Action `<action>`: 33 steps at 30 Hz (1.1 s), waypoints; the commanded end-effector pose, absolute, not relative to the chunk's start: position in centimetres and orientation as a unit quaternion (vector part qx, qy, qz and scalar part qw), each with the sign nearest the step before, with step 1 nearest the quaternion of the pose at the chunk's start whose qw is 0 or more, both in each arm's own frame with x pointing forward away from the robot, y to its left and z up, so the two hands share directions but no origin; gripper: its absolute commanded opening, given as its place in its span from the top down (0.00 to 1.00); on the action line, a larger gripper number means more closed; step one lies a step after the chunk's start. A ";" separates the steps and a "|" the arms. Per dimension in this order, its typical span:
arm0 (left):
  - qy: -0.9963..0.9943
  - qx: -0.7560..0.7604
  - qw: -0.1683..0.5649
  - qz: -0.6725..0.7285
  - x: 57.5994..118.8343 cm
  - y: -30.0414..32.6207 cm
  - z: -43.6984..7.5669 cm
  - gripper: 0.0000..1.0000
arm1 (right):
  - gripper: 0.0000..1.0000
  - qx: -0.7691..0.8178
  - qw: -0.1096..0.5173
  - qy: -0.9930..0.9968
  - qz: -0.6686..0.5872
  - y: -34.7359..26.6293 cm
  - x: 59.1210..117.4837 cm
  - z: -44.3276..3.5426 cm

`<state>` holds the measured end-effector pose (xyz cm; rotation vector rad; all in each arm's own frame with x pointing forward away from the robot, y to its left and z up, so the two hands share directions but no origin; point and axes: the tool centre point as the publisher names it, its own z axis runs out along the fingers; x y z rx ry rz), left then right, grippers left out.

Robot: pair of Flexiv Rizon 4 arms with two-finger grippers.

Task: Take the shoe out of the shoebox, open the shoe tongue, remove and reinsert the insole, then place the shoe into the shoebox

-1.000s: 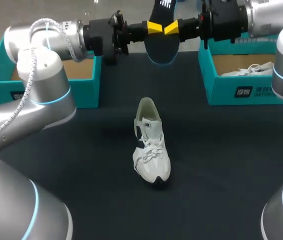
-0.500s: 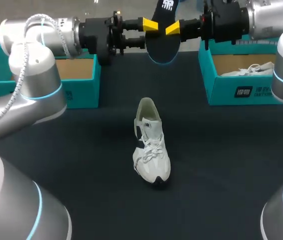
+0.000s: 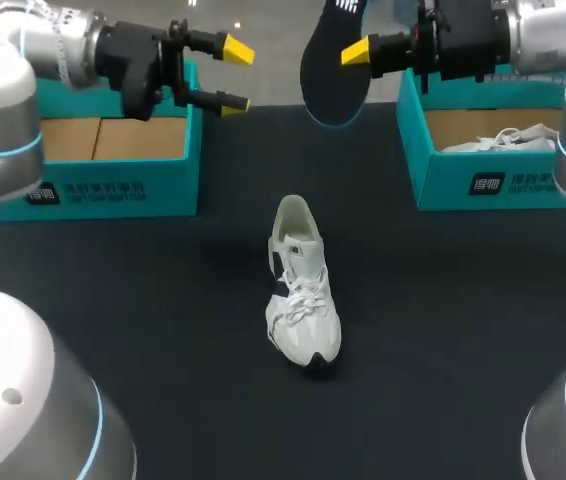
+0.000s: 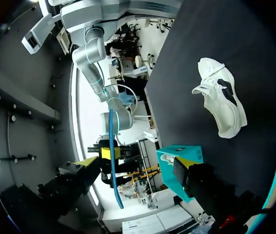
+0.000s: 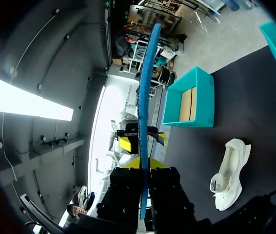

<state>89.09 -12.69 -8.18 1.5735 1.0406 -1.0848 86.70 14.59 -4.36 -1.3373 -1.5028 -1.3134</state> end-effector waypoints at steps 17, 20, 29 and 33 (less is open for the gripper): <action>0.409 0.730 0.329 -0.438 90.9 -3.4 -12.1 0.00 | 1.00 -0.454 0.320 -0.627 -0.546 16.0 89.4 -5.0; 0.428 0.729 0.308 -0.436 90.9 -2.8 -12.4 0.00 | 1.00 -0.411 0.285 -0.663 -0.557 16.8 90.0 -4.5; 0.433 0.731 0.302 -0.433 91.0 -2.7 -12.5 0.00 | 1.00 -0.401 0.243 -0.683 -0.559 17.5 90.6 -4.4; 0.433 0.731 0.302 -0.433 91.0 -2.7 -12.5 0.00 | 1.00 -0.401 0.243 -0.683 -0.559 17.5 90.6 -4.4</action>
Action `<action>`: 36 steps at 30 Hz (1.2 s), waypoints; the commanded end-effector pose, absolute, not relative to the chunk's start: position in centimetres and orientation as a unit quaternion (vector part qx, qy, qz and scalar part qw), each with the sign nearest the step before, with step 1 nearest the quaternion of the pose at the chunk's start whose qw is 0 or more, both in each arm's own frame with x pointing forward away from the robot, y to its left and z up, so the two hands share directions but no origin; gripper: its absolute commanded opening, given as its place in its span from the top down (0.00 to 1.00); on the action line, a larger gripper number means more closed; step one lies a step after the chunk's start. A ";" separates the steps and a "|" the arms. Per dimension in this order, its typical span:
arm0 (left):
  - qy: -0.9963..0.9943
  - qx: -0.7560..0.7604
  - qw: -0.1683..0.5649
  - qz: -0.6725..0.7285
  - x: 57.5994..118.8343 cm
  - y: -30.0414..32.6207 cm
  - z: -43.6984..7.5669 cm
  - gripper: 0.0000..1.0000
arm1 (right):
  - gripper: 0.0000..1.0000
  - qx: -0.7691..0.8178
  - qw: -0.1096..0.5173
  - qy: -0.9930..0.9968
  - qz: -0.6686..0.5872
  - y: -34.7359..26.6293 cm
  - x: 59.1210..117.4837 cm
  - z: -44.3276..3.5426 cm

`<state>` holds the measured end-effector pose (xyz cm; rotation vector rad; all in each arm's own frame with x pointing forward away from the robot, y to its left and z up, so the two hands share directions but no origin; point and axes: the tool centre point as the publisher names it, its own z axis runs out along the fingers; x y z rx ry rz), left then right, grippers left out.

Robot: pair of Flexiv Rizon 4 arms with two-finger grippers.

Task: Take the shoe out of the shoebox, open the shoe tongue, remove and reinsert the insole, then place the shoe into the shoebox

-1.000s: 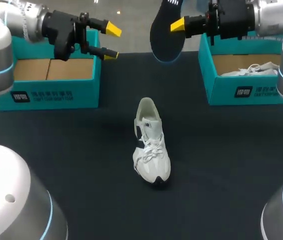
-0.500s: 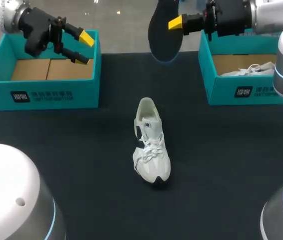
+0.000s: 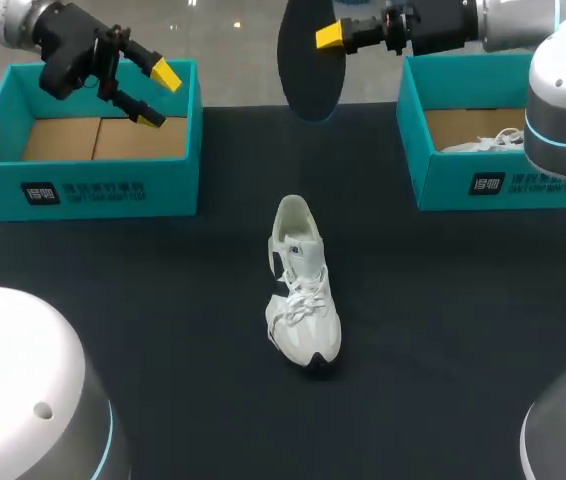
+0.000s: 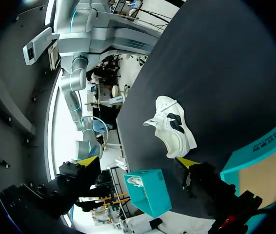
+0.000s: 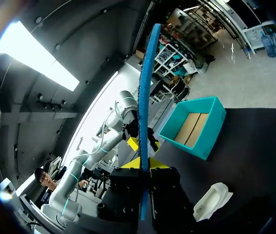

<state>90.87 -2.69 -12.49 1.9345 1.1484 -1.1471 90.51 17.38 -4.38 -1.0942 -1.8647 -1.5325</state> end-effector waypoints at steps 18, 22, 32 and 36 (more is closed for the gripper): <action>0.433 0.731 0.302 -0.433 91.0 -2.7 -12.5 0.00 | 1.00 -0.372 0.140 -0.701 -0.593 20.5 97.1 -5.0; 0.433 0.731 0.302 -0.433 91.0 -2.7 -12.5 0.00 | 1.00 -0.366 0.129 -0.705 -0.594 21.1 97.4 -6.5; 0.433 0.731 0.302 -0.433 91.0 -2.7 -12.5 0.00 | 1.00 -0.371 0.123 -0.701 -0.597 18.9 95.7 -11.3; 0.433 0.731 0.302 -0.433 91.0 -2.7 -12.5 0.00 | 1.00 -0.378 0.142 -0.699 -0.590 18.3 95.1 -13.3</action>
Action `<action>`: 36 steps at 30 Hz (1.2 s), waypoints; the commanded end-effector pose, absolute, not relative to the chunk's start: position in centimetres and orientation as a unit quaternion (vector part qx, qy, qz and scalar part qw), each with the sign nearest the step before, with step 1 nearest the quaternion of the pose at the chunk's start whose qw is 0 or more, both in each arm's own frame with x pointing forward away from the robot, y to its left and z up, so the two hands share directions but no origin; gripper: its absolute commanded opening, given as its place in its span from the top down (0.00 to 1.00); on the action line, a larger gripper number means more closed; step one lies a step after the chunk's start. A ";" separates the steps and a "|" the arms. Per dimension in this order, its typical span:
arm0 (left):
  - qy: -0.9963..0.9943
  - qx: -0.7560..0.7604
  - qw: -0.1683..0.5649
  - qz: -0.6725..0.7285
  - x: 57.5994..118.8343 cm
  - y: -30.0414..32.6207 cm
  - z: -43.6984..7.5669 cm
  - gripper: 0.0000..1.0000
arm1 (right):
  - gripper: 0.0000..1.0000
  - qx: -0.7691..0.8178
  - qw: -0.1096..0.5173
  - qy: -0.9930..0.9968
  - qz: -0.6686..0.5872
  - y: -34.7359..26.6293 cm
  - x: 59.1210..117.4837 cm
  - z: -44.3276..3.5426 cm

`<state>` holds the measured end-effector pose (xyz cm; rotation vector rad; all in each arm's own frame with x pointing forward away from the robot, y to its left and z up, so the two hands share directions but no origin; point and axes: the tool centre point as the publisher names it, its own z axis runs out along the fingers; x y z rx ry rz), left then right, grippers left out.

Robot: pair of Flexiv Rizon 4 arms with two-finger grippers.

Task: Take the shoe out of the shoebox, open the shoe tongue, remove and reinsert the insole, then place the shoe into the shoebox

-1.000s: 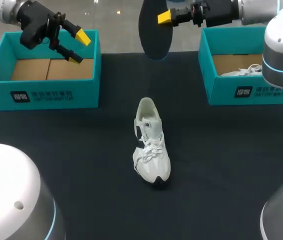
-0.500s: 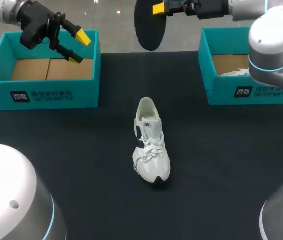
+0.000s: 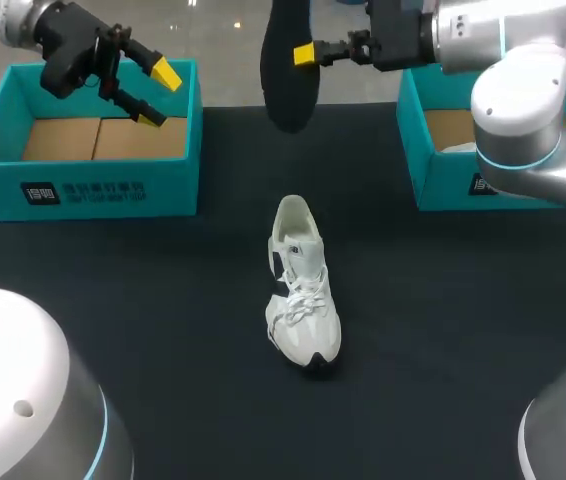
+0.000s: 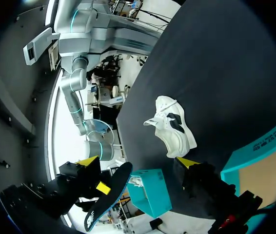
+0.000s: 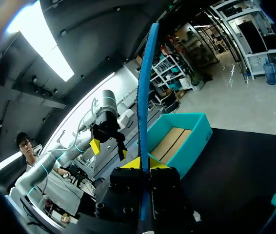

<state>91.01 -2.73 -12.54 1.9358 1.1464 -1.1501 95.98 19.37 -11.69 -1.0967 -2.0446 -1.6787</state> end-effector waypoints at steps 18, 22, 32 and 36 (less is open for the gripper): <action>0.433 0.731 0.302 -0.433 91.0 -2.7 -12.5 0.00 | 1.00 -0.357 0.132 -0.707 -0.596 19.3 96.5 -16.1; 0.433 0.731 0.302 -0.433 91.0 -2.7 -12.5 0.00 | 1.00 -0.342 0.104 -0.710 -0.607 19.1 97.0 -17.0; 0.433 0.731 0.302 -0.433 91.0 -2.7 -12.5 0.00 | 1.00 -0.323 0.125 -0.736 -0.582 16.8 96.3 -19.7; 0.433 0.731 0.302 -0.433 91.0 -2.7 -12.5 0.00 | 1.00 -0.322 0.151 -0.740 -0.570 16.5 95.4 -20.8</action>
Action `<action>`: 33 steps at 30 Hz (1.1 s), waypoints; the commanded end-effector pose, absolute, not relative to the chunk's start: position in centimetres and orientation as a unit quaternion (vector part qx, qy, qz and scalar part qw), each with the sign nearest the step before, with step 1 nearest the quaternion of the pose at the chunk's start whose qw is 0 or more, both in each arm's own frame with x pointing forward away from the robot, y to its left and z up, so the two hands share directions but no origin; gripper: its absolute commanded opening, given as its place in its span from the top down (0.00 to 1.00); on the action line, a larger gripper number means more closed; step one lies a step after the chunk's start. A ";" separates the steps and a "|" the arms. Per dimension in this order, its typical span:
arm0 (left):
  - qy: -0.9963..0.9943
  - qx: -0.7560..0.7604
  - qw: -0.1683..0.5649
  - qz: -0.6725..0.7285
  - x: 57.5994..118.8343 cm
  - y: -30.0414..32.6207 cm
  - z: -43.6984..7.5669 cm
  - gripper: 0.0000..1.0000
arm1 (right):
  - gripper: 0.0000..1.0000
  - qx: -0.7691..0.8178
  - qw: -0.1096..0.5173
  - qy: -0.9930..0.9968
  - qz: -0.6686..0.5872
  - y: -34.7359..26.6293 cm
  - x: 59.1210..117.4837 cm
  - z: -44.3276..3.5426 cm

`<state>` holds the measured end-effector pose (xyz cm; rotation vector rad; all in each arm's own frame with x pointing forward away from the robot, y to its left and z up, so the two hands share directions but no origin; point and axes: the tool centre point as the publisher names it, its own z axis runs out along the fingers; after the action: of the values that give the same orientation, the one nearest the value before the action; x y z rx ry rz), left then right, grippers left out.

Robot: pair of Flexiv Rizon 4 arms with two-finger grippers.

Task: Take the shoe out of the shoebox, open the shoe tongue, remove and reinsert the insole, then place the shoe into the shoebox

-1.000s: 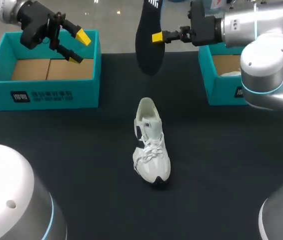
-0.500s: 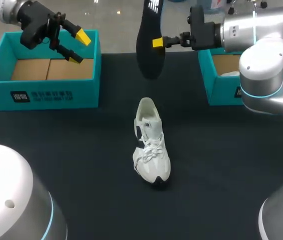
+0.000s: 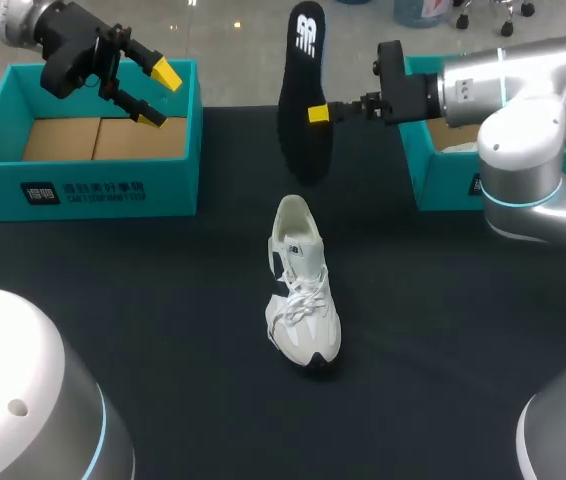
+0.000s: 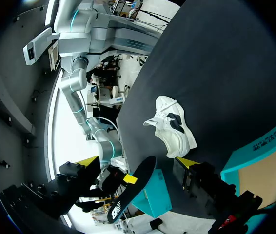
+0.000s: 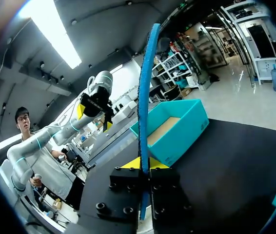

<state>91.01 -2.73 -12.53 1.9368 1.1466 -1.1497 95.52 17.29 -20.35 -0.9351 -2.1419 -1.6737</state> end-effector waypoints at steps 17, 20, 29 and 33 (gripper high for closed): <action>0.433 0.731 0.302 -0.433 91.0 -2.7 -12.5 0.00 | 1.00 -0.332 0.173 -0.751 -0.544 17.1 94.9 -22.8; 0.433 0.731 0.302 -0.433 91.0 -2.7 -12.5 0.00 | 1.00 -0.327 0.169 -0.752 -0.546 17.2 94.8 -23.6; 0.433 0.731 0.302 -0.433 91.0 -2.7 -12.5 0.00 | 1.00 -0.340 0.174 -0.740 -0.553 16.8 93.9 -25.0; 0.433 0.731 0.302 -0.433 91.0 -2.7 -12.5 0.00 | 1.00 -0.351 0.180 -0.738 -0.548 16.4 93.0 -26.0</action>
<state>91.00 -2.73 -12.54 1.9362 1.1464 -1.1497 93.68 16.59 -25.61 -0.9778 -2.0850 -1.5428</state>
